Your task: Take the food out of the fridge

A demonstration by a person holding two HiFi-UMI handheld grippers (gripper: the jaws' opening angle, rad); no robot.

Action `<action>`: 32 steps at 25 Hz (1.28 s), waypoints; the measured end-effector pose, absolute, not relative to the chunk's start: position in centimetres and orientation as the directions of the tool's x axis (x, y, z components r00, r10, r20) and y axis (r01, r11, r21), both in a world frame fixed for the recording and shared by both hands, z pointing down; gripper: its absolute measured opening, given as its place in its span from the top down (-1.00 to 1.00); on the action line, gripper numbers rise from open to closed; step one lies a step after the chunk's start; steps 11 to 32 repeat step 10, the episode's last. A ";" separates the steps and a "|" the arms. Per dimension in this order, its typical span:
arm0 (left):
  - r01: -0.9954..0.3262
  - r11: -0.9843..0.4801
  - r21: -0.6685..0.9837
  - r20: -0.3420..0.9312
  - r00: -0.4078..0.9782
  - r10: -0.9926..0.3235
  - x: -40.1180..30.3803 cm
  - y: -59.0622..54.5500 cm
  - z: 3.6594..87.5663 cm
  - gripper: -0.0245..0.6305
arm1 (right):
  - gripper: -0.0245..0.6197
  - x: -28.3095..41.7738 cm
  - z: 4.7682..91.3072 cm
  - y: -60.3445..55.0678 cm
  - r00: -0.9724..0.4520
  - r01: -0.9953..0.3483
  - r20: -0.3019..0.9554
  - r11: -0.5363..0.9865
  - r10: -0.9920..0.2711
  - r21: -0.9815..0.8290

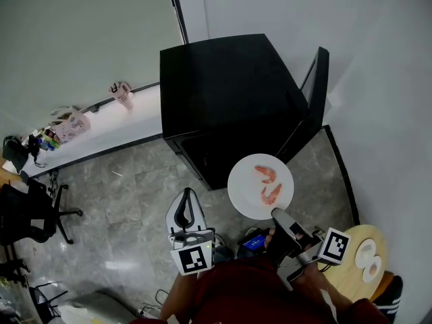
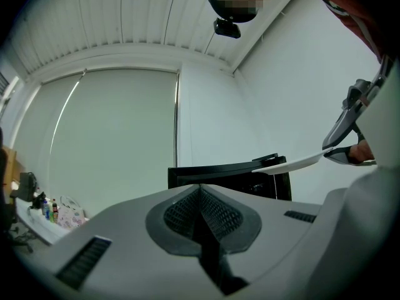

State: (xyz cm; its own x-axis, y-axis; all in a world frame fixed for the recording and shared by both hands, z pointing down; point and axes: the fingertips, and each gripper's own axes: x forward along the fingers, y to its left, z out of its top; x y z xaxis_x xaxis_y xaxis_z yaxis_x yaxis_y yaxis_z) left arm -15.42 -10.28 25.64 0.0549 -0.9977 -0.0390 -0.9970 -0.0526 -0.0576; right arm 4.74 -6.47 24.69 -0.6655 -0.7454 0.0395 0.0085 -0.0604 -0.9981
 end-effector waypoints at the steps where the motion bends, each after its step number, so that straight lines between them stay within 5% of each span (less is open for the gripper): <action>1: -0.997 -0.055 -0.052 -0.046 0.057 -0.997 -15.3 -10.4 25.5 0.89 | 0.82 4.8 24.7 -6.5 -0.665 0.008 0.039 -0.059 -0.746 -0.998; 32: -0.998 -0.060 -0.018 -0.037 0.060 -0.997 -14.8 -10.5 25.9 0.88 | 0.82 4.9 24.7 -6.6 -0.660 0.008 0.042 -0.063 -0.750 -0.998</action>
